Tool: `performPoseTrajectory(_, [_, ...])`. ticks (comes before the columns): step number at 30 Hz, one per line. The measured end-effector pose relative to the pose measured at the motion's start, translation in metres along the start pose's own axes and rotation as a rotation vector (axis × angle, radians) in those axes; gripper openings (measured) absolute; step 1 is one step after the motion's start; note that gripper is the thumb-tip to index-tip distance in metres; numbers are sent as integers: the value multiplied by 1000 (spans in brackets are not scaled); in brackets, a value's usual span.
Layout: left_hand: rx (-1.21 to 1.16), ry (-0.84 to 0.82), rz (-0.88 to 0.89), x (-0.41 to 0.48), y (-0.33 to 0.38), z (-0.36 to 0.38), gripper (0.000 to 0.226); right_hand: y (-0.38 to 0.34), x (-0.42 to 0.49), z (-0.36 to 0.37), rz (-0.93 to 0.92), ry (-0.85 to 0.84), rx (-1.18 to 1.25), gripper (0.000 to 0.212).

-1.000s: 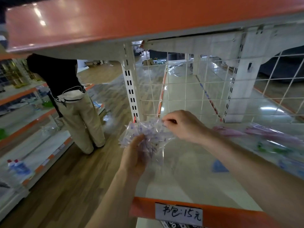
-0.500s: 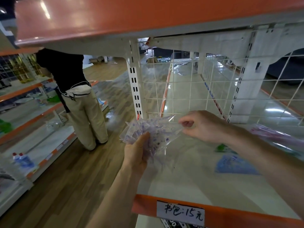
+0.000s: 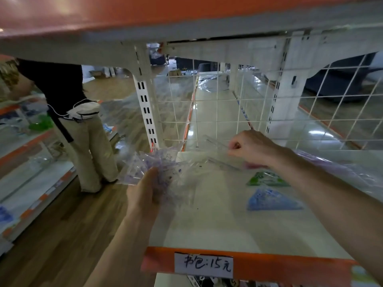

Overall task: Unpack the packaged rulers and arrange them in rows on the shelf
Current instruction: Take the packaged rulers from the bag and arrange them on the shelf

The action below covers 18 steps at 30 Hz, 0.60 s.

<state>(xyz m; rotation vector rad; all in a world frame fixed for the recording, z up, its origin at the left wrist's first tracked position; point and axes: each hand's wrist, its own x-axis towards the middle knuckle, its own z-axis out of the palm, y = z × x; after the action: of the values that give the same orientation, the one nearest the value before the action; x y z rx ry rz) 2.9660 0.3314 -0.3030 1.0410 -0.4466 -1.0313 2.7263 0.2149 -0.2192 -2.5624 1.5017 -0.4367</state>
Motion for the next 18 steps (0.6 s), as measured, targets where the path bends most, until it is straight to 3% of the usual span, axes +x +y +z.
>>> performPoseTrajectory(6, [-10,-37,-5,6,-2,-4,45,-1,7,17,10,-158,-64,22])
performPoseTrajectory(14, [-88,-73,-29,0,2,4,32,-3,8,32,7,-227,-153,14])
performPoseTrajectory(16, [-72,-120,-29,-3,6,7,38,-7,8,31,-8,-195,-129,23])
performPoseTrajectory(18, [-58,-138,-52,-7,8,12,46,-17,8,27,-40,-80,65,23])
